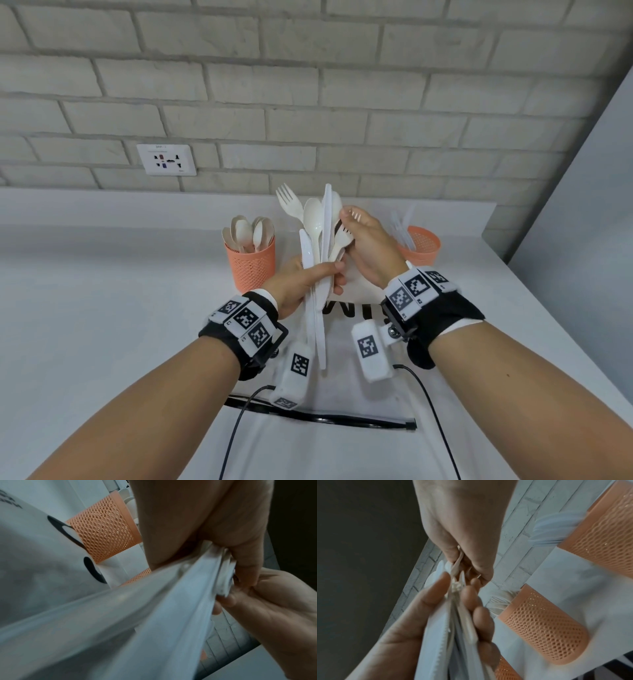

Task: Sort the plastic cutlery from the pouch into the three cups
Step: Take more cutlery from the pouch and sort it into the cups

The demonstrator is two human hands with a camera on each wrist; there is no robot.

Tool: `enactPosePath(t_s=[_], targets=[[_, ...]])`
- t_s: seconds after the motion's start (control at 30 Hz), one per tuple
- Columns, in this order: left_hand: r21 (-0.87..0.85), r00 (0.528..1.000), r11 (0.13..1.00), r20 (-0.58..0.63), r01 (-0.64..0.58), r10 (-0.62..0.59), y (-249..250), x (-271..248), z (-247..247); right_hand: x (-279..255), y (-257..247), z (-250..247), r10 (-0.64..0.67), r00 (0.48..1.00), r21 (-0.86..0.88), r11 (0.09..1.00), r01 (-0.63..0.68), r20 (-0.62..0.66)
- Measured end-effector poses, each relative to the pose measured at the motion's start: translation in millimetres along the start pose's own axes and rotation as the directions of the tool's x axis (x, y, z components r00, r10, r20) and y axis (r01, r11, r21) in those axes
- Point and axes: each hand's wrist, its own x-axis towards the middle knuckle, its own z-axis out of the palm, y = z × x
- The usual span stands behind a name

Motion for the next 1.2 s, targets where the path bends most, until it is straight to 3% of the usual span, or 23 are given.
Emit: enactPosePath(t_s=[0.23, 0.3, 0.33, 0.4, 0.47, 0.53, 0.73, 0.93, 1.0, 1.07, 1.2], targets=[[-0.053, 0.999, 0.998, -0.034, -0.036, 0.034, 3.2, -5.3, 1.9, -6.6, -4.6, 9.9, 0.122, 0.988, -0.194, 0.976, -0.103, 0.09], [-0.034, 0.997, 0.999, -0.069, -0.033, 0.03, 3.8, -5.8, 1.5, -8.0, -6.5, 10.7, -0.051, 0.999, -0.406, 0.913, 0.041, -0.014], [-0.011, 0.996, 1.0, -0.08, -0.025, 0.024, 3.7, -5.5, 1.1, -8.5, -8.4, 11.0, -0.212, 0.975, -0.498, 0.853, 0.156, -0.059], [0.015, 0.995, 1.0, -0.094, -0.015, 0.016, 3.1, -4.9, 1.0, -9.8, -14.9, 13.6, -0.446, 0.895, -0.632, 0.697, 0.339, -0.012], [0.019, 0.993, 0.999, -0.104, -0.045, 0.046, 2.2, -4.3, 2.0, -8.7, -18.6, 17.6, -0.437, 0.897, -0.71, 0.61, 0.352, 0.07], [0.023, 0.992, 0.997, -0.101, -0.077, 0.079, 0.7, -3.6, 2.0, -5.6, -18.7, 18.9, -0.373, 0.926, -0.71, 0.637, 0.3, 0.057], [-0.045, 0.989, 0.995, -0.122, -0.088, 0.082, -4.6, -4.2, -6.1, 0.7, -23.1, 7.2, -0.245, 0.968, -0.45, 0.872, 0.192, -0.062], [-0.181, 0.959, 0.978, -0.281, -0.1, 0.046, -8.8, 1.9, -20.3, -1.7, -29.8, -10.7, -0.33, 0.911, -0.213, 0.936, 0.281, -0.247], [-0.209, 0.934, 0.972, -0.356, -0.105, 0.024, -8.4, 5.3, -28.7, -8.7, -25.0, -21.3, -0.296, 0.933, -0.158, 0.951, 0.267, -0.204], [-0.25, 0.901, 0.963, -0.434, -0.098, -0.021, -5.7, 8.3, -38.7, -16.3, -17.5, -32.2, -0.226, 0.971, -0.171, 0.963, 0.209, -0.082], [-0.245, 0.86, 0.961, -0.511, -0.127, -0.016, -1.0, 13.4, -50.1, -26.3, -5.5, -39.1, -0.008, 0.982, -0.464, 0.881, 0.095, 0.188]])
